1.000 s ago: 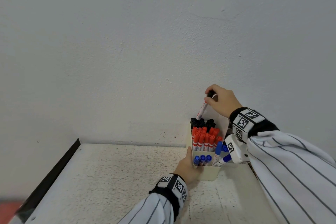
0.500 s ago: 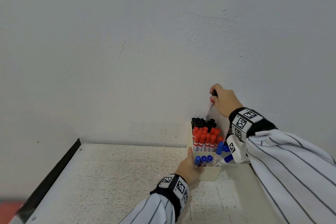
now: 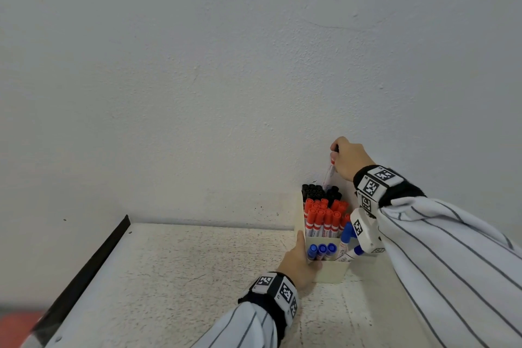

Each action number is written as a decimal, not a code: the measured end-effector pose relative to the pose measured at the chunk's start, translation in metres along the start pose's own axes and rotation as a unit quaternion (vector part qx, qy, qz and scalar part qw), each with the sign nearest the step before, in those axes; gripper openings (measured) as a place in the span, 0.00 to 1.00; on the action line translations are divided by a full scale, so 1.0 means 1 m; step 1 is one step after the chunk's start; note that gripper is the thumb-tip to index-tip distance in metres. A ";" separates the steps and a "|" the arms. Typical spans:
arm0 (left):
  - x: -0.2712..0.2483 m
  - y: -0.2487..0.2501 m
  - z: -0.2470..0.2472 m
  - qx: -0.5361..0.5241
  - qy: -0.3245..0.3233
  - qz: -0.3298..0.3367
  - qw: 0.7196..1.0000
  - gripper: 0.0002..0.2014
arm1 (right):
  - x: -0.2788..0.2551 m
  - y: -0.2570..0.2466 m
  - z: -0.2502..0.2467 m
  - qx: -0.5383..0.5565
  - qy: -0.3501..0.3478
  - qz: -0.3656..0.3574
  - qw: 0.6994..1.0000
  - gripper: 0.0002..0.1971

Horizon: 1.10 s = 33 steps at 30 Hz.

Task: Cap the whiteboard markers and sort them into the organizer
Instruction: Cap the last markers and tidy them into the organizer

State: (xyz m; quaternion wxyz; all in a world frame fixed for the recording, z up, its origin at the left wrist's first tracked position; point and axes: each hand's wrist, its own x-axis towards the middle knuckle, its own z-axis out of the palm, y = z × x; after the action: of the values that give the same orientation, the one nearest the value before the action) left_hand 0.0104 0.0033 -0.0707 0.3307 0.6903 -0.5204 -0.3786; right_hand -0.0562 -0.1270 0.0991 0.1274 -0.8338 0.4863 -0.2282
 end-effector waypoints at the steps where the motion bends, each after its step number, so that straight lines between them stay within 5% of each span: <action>1: 0.000 0.000 0.000 0.000 0.000 -0.001 1.000 0.40 | 0.001 -0.003 0.001 -0.004 -0.009 0.013 1.000 0.13; 11: -0.005 0.003 -0.004 -0.022 -0.008 -0.004 1.000 0.39 | 0.007 -0.010 0.015 -0.055 0.009 0.067 0.996 0.14; 33: -0.010 0.008 -0.006 -0.021 -0.014 -0.008 1.000 0.39 | 0.009 0.000 0.017 -0.076 0.009 0.038 0.996 0.14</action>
State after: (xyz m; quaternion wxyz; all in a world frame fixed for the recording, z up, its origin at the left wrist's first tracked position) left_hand 0.0100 0.0115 -0.0597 0.3347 0.6818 -0.5118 -0.4015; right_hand -0.0441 -0.1350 0.0867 0.0683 -0.8198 0.5347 -0.1933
